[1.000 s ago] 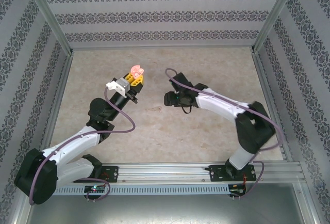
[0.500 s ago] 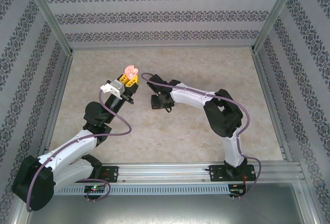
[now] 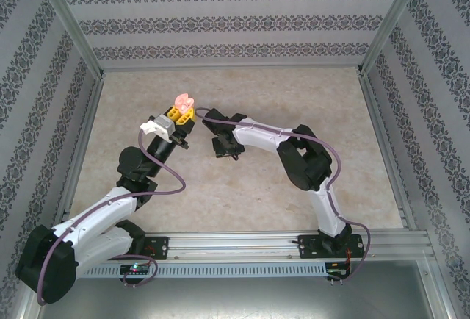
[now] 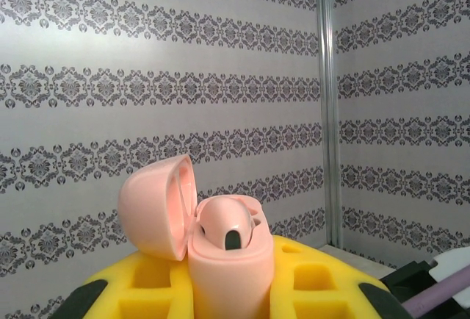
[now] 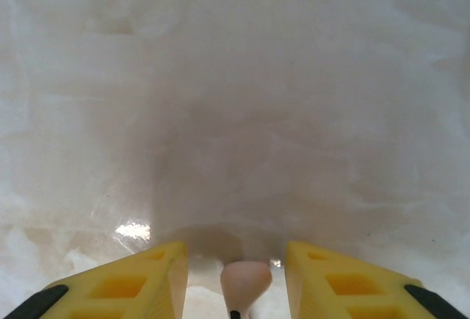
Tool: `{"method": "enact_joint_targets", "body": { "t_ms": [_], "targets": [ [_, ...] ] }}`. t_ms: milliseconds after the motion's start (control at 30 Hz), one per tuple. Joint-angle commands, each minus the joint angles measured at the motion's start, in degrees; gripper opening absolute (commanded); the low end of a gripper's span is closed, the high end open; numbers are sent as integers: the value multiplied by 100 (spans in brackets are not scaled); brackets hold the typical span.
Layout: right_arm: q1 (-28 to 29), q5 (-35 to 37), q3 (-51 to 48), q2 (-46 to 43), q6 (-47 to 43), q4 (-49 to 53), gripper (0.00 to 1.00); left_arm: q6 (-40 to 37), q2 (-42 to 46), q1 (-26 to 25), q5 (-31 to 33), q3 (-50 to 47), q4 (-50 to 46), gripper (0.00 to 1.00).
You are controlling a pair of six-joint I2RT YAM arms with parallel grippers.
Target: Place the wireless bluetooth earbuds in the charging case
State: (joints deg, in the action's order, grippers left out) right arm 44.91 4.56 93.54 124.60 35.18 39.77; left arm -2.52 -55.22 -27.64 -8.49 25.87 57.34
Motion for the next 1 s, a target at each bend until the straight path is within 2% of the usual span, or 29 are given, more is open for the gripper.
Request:
{"method": "enact_joint_targets", "body": {
  "t_ms": [0, 967],
  "targets": [
    [45, 200, 176, 130, -94, 240, 38, 50, 111, 77, 8, -51, 194, 0],
    [150, 360, -258, 10, -20, 134, 31, 156, 29, 109, -55, 2, 185, 0]
  ]
}}
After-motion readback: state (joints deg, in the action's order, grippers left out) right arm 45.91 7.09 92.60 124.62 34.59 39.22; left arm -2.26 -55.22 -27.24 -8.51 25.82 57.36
